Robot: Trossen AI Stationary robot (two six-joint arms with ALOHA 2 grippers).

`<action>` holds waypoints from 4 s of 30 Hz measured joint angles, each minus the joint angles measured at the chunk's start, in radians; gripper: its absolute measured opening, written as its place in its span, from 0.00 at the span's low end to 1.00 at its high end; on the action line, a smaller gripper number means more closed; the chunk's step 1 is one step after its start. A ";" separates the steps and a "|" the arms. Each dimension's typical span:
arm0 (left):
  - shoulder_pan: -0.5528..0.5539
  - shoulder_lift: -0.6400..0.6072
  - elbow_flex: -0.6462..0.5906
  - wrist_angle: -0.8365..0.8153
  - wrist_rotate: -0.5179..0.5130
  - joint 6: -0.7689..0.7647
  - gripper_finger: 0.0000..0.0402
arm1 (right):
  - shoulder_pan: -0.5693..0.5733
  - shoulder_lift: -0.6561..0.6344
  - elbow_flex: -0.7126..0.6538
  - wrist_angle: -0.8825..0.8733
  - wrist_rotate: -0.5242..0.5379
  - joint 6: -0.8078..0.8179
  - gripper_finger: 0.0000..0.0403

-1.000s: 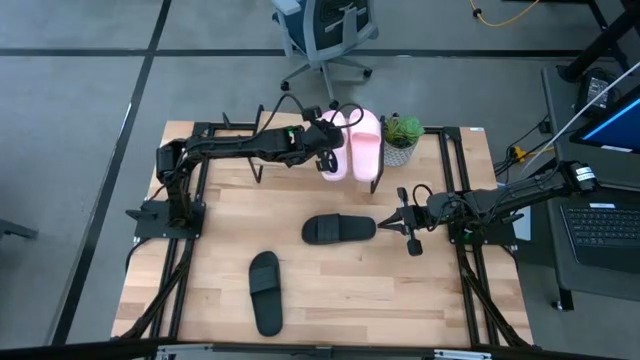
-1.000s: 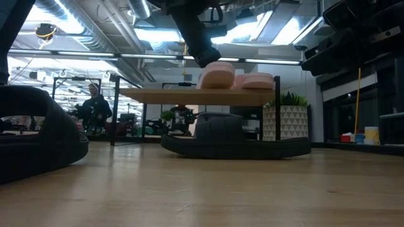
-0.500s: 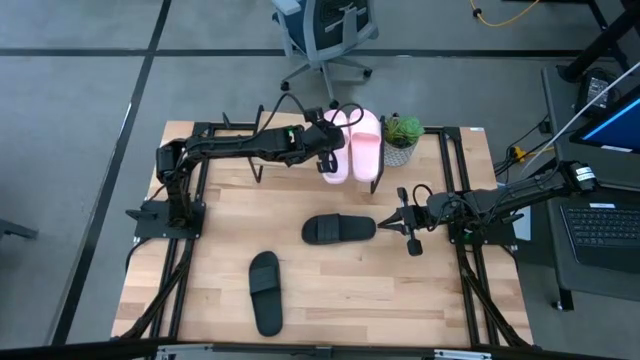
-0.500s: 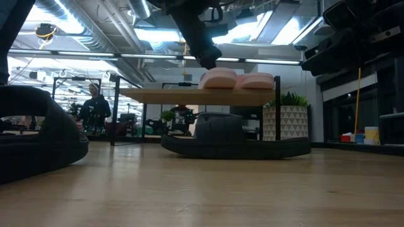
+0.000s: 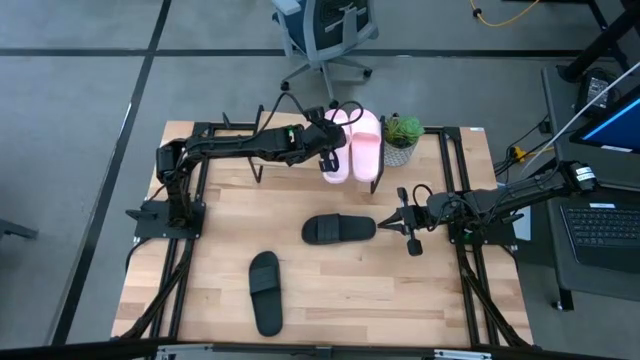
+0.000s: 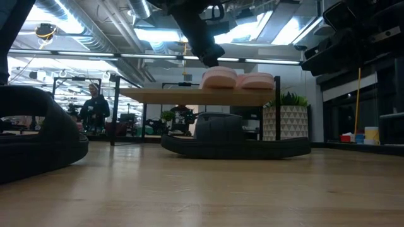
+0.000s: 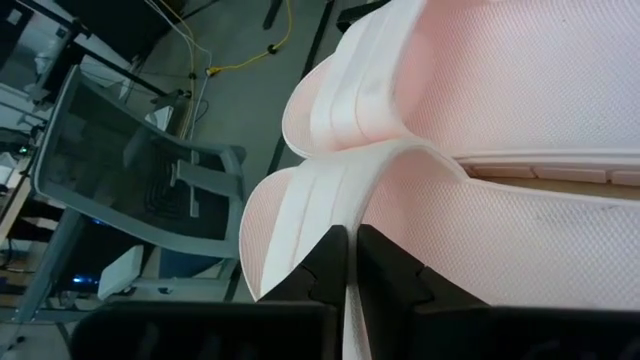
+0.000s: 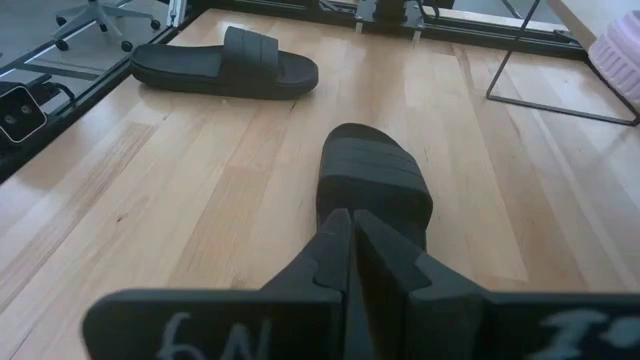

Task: Pick and place slides into the shelf
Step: Put the pink slides on the shelf, then put the top black slides on the shelf

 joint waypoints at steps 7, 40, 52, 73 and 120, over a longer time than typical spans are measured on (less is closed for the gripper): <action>0.000 0.000 0.000 -0.003 0.002 0.000 0.07 | 0.000 0.000 0.000 0.000 0.000 0.000 0.05; -0.175 -0.189 0.001 -0.116 -0.123 0.059 0.18 | 0.000 0.000 0.000 0.007 0.000 -0.002 0.05; -0.334 -0.387 -0.188 -0.279 -0.191 -0.290 0.17 | 0.006 0.000 0.000 0.084 -0.007 -0.046 0.05; -0.634 -0.907 -0.997 0.357 -0.240 -0.445 0.00 | 0.032 0.199 0.169 0.095 -0.020 -0.245 0.01; -0.805 -0.988 -1.238 0.520 -0.240 -0.550 0.01 | 0.035 0.722 0.603 -0.335 0.237 -0.739 0.28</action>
